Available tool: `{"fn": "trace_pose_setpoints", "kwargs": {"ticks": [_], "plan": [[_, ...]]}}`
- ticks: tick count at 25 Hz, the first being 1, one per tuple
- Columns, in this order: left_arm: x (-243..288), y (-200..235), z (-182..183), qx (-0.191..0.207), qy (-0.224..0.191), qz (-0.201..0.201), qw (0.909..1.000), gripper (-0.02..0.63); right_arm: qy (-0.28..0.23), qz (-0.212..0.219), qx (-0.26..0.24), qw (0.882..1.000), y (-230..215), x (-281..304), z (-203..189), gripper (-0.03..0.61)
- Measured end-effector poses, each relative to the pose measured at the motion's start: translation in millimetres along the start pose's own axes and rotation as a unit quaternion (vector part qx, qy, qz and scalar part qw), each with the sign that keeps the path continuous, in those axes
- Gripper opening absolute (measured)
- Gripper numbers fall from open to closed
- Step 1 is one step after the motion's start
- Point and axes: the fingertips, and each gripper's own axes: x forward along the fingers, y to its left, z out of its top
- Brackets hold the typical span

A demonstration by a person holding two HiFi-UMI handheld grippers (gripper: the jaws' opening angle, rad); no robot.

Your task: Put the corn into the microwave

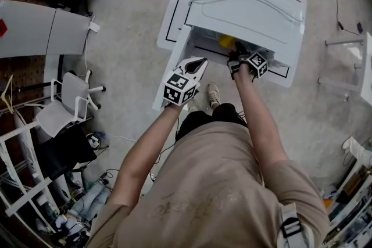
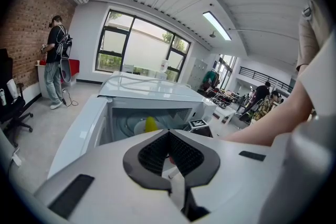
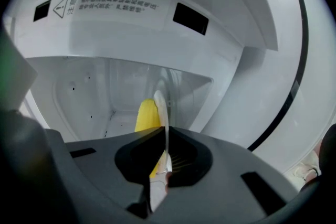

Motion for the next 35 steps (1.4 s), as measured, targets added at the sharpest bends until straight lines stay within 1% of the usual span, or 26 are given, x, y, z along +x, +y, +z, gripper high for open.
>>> {"fn": "trace_pose_setpoints", "kwargs": {"ticks": [6, 12, 14, 16, 17, 21, 26, 28, 32, 34, 35], "plan": [[-2, -3, -3, 0.0, 0.002, -0.003, 1.0, 0.003, 0.005, -0.023, -0.011, 1.0, -1, 2, 1, 0.015], [-7, -5, -3, 0.001, 0.003, -0.006, 1.0, 0.002, 0.024, -0.079, -0.058, 0.995, 1, 1, 2, 0.019], [-7, -7, -3, 0.002, 0.003, -0.007, 1.0, 0.002, 0.03, -0.093, -0.073, 0.993, 2, 0, 1, 0.034], [-8, -9, -2, 0.003, 0.003, -0.01, 0.9999, 0.002, 0.035, -0.097, -0.083, 0.991, 4, -2, -1, 0.086], [-9, -10, -3, 0.004, 0.003, -0.01, 0.9999, 0.003, 0.038, -0.097, -0.088, 0.991, 5, -3, -4, 0.107], [-11, -11, -4, 0.004, 0.004, -0.011, 0.9999, 0.003, 0.052, -0.092, -0.115, 0.988, 6, -4, -11, 0.144], [-15, -12, -5, 0.009, 0.006, -0.011, 0.9999, 0.003, 0.074, -0.045, -0.114, 0.99, 13, -7, -21, 0.18], [-17, -13, -7, 0.009, 0.008, -0.01, 0.9999, 0.002, 0.082, -0.036, -0.125, 0.988, 12, -10, -24, 0.186], [-19, -13, -11, 0.01, 0.012, -0.009, 0.9998, 0.003, 0.084, -0.027, -0.16, 0.983, 9, -15, -25, 0.186], [-20, -15, -12, 0.011, 0.013, -0.009, 0.9998, 0.003, 0.09, -0.029, -0.193, 0.977, 9, -17, -27, 0.189], [-20, -16, -12, 0.012, 0.013, -0.01, 0.9998, 0.003, 0.093, -0.031, -0.219, 0.971, 8, -19, -29, 0.192]]}}
